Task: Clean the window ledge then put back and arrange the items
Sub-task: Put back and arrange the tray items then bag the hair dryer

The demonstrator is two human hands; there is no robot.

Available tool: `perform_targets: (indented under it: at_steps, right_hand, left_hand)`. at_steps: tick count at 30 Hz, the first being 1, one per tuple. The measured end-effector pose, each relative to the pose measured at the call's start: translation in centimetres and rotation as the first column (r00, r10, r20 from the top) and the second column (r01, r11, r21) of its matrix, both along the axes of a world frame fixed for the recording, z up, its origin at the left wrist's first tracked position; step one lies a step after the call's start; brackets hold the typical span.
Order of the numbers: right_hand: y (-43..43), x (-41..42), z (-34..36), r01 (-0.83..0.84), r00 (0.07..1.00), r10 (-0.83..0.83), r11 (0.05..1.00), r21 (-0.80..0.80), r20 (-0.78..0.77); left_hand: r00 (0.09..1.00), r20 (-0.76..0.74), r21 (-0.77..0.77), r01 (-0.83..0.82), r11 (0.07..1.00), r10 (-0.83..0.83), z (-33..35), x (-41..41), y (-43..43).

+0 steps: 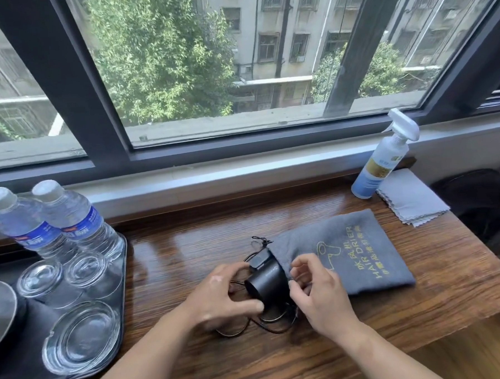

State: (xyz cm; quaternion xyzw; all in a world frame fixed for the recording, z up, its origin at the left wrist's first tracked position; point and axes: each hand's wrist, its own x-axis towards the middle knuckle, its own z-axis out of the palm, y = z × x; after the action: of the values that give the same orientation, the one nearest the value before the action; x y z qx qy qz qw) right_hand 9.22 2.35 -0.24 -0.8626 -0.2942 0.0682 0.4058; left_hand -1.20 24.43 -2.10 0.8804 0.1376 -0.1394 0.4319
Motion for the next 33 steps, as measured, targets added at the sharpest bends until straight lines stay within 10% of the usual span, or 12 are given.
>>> perform_targets:
  at_steps: [12,16,33]
  right_hand:
    - [-2.3,-0.1,-0.3,0.261,0.962,-0.25,0.96,-0.104,0.109]
    - [-4.4,-0.1,-0.3,0.401,0.88,-0.471,0.804,-0.439,-0.058]
    - [-0.8,5.1,-1.8,-0.051,0.98,0.003,0.97,-0.236,-0.198]
  left_hand:
    - [0.986,-0.018,0.36,-0.148,0.921,0.166,0.9,2.3,-4.9]
    - [0.973,0.043,0.345,-0.227,0.911,0.226,1.1,2.1,-5.4]
    - [0.951,0.129,0.157,-0.299,0.941,0.28,1.6,-2.3,-5.8]
